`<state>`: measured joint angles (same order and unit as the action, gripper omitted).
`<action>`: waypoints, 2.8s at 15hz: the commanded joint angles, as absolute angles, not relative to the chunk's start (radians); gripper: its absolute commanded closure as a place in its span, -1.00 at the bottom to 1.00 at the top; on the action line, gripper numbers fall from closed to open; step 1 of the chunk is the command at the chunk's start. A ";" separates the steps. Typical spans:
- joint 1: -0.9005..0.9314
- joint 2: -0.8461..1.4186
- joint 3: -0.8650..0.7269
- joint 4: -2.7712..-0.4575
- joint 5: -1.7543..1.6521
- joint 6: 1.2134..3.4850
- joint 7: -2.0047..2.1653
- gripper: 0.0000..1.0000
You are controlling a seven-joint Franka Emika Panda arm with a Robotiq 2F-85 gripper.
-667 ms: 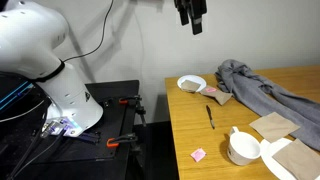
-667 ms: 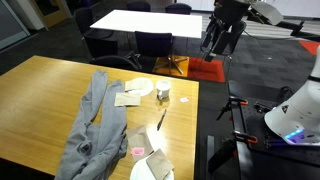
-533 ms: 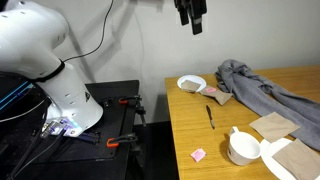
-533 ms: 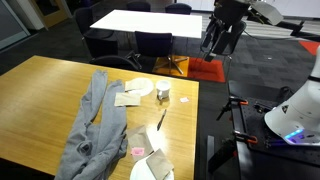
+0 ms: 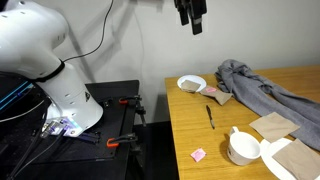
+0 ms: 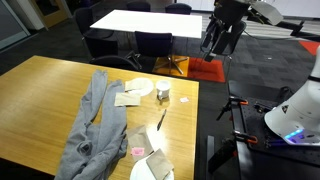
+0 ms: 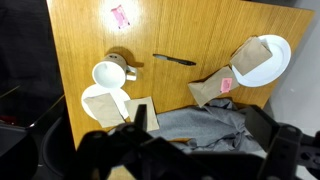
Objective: Put the pen in the white mug cup
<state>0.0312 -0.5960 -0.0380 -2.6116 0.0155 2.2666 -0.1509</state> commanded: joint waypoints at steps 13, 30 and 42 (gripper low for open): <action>-0.015 -0.418 0.184 -2.574 0.053 2.271 0.589 -1.00; -0.012 -0.146 0.232 -2.590 0.007 2.559 1.389 -1.00; 0.049 0.148 0.081 -2.521 -0.343 2.735 1.841 -1.00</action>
<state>0.0120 0.0680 0.1357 -2.5699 -0.2810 2.6804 1.7758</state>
